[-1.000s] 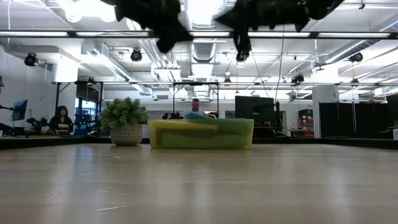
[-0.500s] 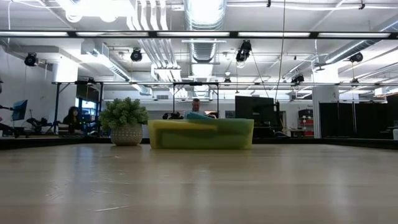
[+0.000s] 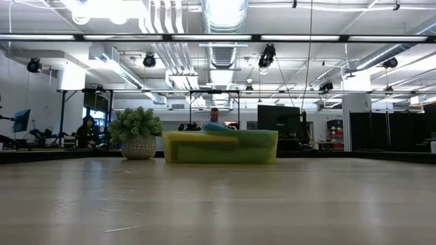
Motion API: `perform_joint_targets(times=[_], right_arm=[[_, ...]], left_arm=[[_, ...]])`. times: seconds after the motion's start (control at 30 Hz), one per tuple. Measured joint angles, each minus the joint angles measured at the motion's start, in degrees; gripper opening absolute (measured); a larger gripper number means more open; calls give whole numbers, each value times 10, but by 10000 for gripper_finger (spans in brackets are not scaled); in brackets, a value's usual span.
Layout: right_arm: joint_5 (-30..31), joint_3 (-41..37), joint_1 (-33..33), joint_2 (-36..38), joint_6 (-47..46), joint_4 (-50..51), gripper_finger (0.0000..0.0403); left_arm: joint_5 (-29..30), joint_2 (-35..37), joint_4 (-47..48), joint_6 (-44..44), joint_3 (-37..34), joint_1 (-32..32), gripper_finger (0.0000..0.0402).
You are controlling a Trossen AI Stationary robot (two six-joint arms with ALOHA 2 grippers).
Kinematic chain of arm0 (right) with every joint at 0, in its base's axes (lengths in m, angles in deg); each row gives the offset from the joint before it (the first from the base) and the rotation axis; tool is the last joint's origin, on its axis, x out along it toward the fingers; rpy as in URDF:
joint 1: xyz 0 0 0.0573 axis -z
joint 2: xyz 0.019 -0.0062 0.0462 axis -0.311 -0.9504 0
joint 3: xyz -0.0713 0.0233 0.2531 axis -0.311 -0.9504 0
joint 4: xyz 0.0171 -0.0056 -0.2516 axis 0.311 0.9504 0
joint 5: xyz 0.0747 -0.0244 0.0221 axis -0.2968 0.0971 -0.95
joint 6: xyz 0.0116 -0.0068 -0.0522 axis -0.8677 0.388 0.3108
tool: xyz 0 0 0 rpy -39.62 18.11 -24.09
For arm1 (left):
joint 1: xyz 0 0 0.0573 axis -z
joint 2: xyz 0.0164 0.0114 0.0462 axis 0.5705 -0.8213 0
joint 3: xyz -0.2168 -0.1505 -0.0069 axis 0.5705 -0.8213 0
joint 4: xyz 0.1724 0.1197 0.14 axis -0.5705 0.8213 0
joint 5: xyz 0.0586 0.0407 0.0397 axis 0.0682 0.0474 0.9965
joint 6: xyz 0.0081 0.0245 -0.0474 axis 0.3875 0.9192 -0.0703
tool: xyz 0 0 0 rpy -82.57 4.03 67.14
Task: Fold microfiber towels
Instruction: Return to Home Position
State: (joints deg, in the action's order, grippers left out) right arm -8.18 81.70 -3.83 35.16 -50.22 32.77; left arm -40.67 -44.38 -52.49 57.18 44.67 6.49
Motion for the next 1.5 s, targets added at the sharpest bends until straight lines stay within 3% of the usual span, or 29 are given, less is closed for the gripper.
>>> perform_joint_targets(times=[0.23,0.37,0.47,0.57,0.9,1.0,1.27,1.43,1.5], right_arm=[[69,-142,0,134,-12,-73,77],[136,-225,0,222,-30,-74,81],[168,-281,0,271,-71,-73,81],[174,-321,0,291,-119,-74,82],[191,-377,-2,302,-185,-77,80],[191,-398,-7,311,-194,-76,74],[219,-480,-18,383,-204,-83,70],[236,-550,-28,374,-234,-154,70],[241,-550,-34,369,-252,-105,70]], left_arm=[[4,52,117,-7,-21,-1,67],[77,124,174,-4,-66,-1,67],[109,179,167,-54,-134,-1,67],[104,233,137,-112,-195,-1,67],[161,407,167,-163,-337,-1,67],[160,412,216,-168,-372,-1,67],[169,413,220,-173,-414,0,67],[174,413,214,-190,-442,0,67],[170,413,214,-205,-455,0,67]])
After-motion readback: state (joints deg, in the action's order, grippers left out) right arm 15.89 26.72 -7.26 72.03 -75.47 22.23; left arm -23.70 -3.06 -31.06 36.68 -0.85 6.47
